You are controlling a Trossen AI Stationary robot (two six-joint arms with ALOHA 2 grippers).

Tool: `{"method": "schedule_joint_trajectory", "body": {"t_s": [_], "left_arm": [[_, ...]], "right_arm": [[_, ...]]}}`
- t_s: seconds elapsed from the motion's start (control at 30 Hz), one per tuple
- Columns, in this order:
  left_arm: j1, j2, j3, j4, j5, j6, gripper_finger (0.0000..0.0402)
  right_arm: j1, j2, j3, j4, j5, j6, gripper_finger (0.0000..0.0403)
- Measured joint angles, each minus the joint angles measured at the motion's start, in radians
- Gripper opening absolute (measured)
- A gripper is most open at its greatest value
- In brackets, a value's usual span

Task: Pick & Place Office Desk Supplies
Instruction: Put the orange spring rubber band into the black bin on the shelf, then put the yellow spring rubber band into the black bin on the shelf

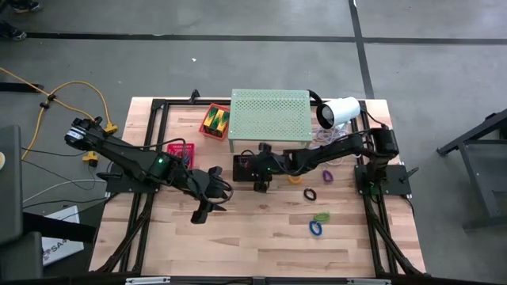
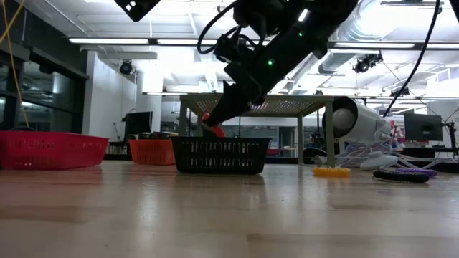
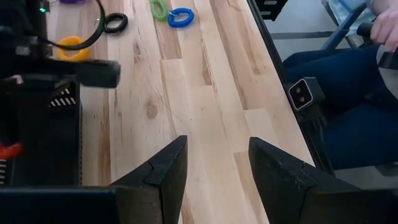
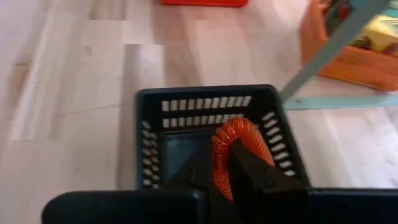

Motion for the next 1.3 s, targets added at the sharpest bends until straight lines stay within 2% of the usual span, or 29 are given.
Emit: {"method": "schedule_joint_trajectory", "body": {"t_s": [0.37,0.8,1.3], "left_arm": [[0.000,0.000,0.000,0.010,0.000,0.000,0.0166],[0.000,0.000,0.000,0.010,0.000,0.000,0.0166],[0.000,0.000,0.000,0.010,0.000,0.000,0.0166]], "right_arm": [[0.000,0.000,0.000,-0.061,0.028,0.061,0.0025],[0.000,0.000,0.000,-0.061,0.049,0.065,0.0071],[0.000,0.000,0.000,-0.061,0.053,0.063,0.0074]]}}
